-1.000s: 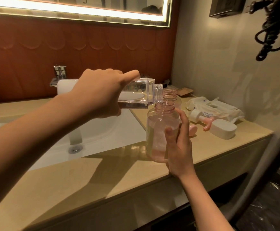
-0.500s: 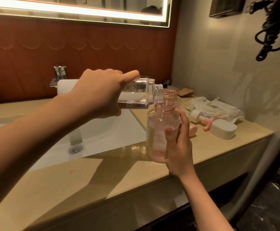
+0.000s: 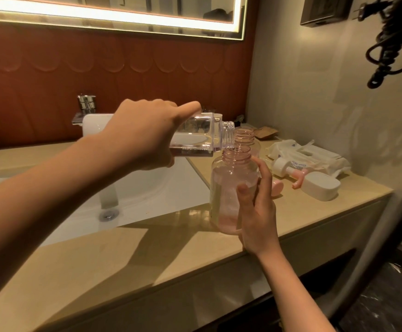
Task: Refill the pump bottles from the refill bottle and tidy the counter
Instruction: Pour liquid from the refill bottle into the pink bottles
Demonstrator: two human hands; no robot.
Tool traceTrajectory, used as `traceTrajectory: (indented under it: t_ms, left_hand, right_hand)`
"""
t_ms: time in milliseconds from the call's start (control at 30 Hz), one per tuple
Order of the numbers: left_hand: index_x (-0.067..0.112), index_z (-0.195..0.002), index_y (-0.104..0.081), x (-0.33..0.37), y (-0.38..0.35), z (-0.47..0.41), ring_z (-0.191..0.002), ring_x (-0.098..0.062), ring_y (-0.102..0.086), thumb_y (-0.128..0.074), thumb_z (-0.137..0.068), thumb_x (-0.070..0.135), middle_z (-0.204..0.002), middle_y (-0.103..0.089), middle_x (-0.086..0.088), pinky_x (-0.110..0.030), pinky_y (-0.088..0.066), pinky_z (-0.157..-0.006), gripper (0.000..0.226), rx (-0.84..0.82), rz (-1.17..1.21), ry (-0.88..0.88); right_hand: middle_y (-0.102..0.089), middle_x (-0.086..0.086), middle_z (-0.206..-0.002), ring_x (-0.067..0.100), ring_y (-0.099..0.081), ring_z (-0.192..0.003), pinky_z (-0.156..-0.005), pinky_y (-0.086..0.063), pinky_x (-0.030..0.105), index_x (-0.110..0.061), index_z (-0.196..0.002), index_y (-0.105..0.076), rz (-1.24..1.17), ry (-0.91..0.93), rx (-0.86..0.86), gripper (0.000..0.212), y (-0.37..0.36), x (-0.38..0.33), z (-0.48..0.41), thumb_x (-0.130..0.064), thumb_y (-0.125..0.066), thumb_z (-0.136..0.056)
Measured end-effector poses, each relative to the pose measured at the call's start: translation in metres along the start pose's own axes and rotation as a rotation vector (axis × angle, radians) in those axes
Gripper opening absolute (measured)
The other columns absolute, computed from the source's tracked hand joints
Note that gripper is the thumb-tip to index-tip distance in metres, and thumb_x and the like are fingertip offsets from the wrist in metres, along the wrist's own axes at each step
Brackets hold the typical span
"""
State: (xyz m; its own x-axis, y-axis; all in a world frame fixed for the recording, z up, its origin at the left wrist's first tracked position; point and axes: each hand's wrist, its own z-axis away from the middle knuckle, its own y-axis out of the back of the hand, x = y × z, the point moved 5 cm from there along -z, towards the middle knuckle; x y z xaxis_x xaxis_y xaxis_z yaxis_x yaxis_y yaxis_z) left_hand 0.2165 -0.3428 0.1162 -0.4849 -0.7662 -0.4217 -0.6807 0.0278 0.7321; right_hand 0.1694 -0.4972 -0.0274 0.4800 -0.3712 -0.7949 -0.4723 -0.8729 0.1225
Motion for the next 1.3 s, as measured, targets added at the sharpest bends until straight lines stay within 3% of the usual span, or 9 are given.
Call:
traceTrajectory:
  t_ms: [100, 233, 367, 500, 800, 933, 1067, 1300]
  left_hand:
    - [0.027, -0.140, -0.021, 0.0002, 0.0007, -0.0001, -0.087, -0.018, -0.056, -0.074, -0.076, 0.032, -0.109, -0.060, -0.002, -0.017, -0.032, -0.048, 0.084, 0.006, -0.004, -0.002]
    - [0.027, -0.140, -0.022, -0.0003, 0.0012, 0.0006, -0.083, -0.017, -0.054, -0.075, -0.075, 0.033, -0.107, -0.060, -0.002, -0.018, -0.031, -0.048, 0.084, 0.004, -0.002, 0.003]
    - [0.027, -0.140, -0.022, -0.0001, 0.0012, 0.0006, -0.084, -0.017, -0.054, -0.075, -0.075, 0.032, -0.108, -0.060, -0.002, -0.019, -0.032, -0.049, 0.084, 0.002, 0.005, 0.002]
    - [0.027, -0.140, -0.023, -0.0001, 0.0009, 0.0005, -0.086, -0.019, -0.056, -0.076, -0.075, 0.031, -0.108, -0.060, -0.003, -0.022, -0.037, -0.053, 0.084, -0.001, 0.009, -0.002]
    - [0.027, -0.141, -0.020, 0.0002, 0.0008, -0.0003, -0.080, -0.016, -0.050, -0.075, -0.075, 0.033, -0.107, -0.060, -0.002, -0.021, -0.032, -0.050, 0.086, -0.010, 0.000, 0.003]
    - [0.028, -0.141, -0.019, -0.0007, 0.0021, -0.0003, -0.081, -0.016, -0.050, -0.074, -0.076, 0.033, -0.108, -0.059, -0.002, -0.019, -0.029, -0.047, 0.085, -0.015, -0.012, 0.006]
    - [0.027, -0.142, -0.019, 0.0006, 0.0017, -0.0003, -0.084, -0.017, -0.053, -0.074, -0.076, 0.033, -0.109, -0.059, -0.003, -0.020, -0.033, -0.050, 0.086, -0.025, -0.009, 0.005]
    - [0.027, -0.142, -0.018, 0.0008, 0.0016, -0.0005, -0.085, -0.018, -0.055, -0.074, -0.076, 0.033, -0.109, -0.059, -0.003, -0.023, -0.039, -0.054, 0.087, -0.019, -0.019, -0.002]
  right_hand:
    - [-0.053, 0.002, -0.133, 0.022, -0.056, -0.115, -0.092, -0.046, 0.029, -0.055, -0.130, -0.024, 0.006, 0.000, 0.000, 0.070, -0.0001, 0.0011, -0.0001, -0.088, -0.030, -0.069]
    - [-0.051, -0.001, -0.136, 0.015, -0.053, -0.118, -0.097, -0.045, 0.034, -0.058, -0.128, -0.023, -0.003, 0.008, -0.003, 0.067, -0.0003, 0.0011, 0.0001, -0.088, -0.030, -0.069]
    - [-0.053, 0.004, -0.133, 0.024, -0.056, -0.114, -0.096, -0.046, 0.041, -0.061, -0.128, -0.022, 0.009, -0.002, -0.005, 0.066, 0.0001, 0.0021, 0.0003, -0.089, -0.030, -0.069]
    - [-0.047, -0.006, -0.140, 0.014, -0.050, -0.123, -0.100, -0.044, 0.046, -0.058, -0.130, -0.023, -0.002, 0.008, -0.004, 0.066, 0.0001, 0.0003, 0.0005, -0.086, -0.032, -0.071]
    - [-0.049, -0.004, -0.138, 0.013, -0.053, -0.120, -0.097, -0.046, 0.033, -0.065, -0.125, -0.021, -0.005, 0.000, -0.008, 0.062, 0.0000, -0.0006, 0.0005, -0.089, -0.031, -0.069]
    - [-0.048, -0.003, -0.139, 0.014, -0.049, -0.125, -0.101, -0.043, 0.042, -0.063, -0.126, -0.023, -0.004, 0.003, 0.002, 0.062, 0.0006, -0.0006, 0.0002, -0.087, -0.032, -0.070]
    - [-0.050, -0.004, -0.137, 0.012, -0.051, -0.122, -0.099, -0.044, 0.036, -0.060, -0.126, -0.024, 0.001, 0.000, 0.007, 0.063, 0.0010, -0.0016, 0.0009, -0.088, -0.031, -0.070]
    - [-0.050, -0.005, -0.137, 0.012, -0.051, -0.122, -0.100, -0.043, 0.044, -0.061, -0.126, -0.024, 0.001, -0.004, 0.008, 0.062, 0.0007, -0.0015, 0.0009, -0.087, -0.032, -0.070]
